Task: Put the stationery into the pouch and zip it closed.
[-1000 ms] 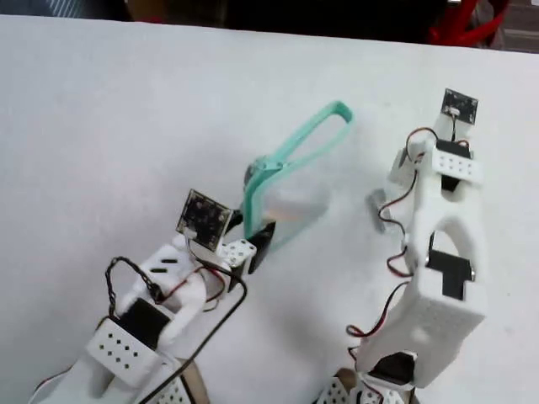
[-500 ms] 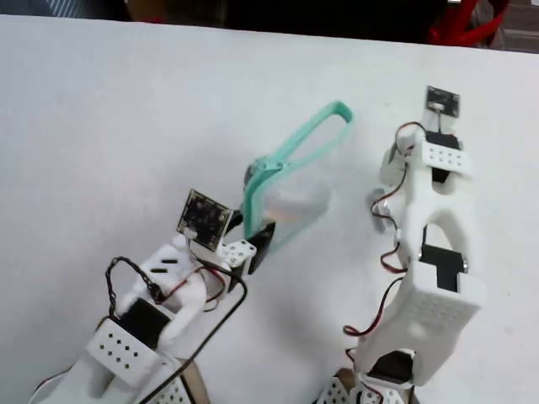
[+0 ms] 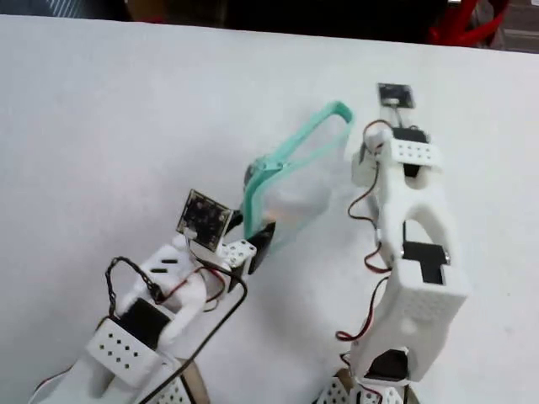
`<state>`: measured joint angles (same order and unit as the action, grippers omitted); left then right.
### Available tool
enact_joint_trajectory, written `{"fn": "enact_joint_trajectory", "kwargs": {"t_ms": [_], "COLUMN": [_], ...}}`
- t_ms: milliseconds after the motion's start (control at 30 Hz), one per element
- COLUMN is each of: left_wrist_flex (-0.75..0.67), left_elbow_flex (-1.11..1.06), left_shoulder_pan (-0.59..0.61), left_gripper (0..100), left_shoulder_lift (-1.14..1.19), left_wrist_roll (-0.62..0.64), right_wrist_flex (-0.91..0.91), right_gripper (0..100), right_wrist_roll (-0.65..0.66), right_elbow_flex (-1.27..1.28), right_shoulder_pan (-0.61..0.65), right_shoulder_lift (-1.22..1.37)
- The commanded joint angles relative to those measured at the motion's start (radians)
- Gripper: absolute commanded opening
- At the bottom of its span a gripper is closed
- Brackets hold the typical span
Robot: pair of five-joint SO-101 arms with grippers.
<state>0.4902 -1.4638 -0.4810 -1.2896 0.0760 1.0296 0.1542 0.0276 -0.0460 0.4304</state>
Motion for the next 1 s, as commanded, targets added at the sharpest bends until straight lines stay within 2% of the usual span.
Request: {"fn": "enact_joint_trajectory", "kwargs": {"t_ms": [0,167,333,467,600,967], "left_wrist_flex": [-0.025,-0.025,-0.025,-0.025,-0.025,-0.025], "left_elbow_flex": [0.008,0.006,0.006,0.006,0.006,0.009], "left_shoulder_pan": [-0.001,-0.001,-0.001,-0.001,-0.001,-0.001], "left_gripper": [18,18,18,18,18,18], "left_shoulder_lift": [-0.001,-0.001,-0.001,-0.001,-0.001,-0.001], "left_wrist_roll": [-0.008,-0.008,-0.008,-0.008,-0.008,-0.008], "right_wrist_flex": [-0.018,0.073,0.119,0.127,0.127,0.171], "right_gripper": [19.3,17.6,1.9,5.3,1.6,2.6], "right_wrist_roll": [0.048,0.051,0.051,0.051,0.049,0.046], "right_elbow_flex": [-0.075,-0.176,-0.233,-0.241,-0.241,-0.249], "right_shoulder_pan": [0.004,-0.004,-0.005,-0.005,-0.019,-0.022], "right_shoulder_lift": [0.036,0.105,0.140,0.148,0.143,0.125]}}
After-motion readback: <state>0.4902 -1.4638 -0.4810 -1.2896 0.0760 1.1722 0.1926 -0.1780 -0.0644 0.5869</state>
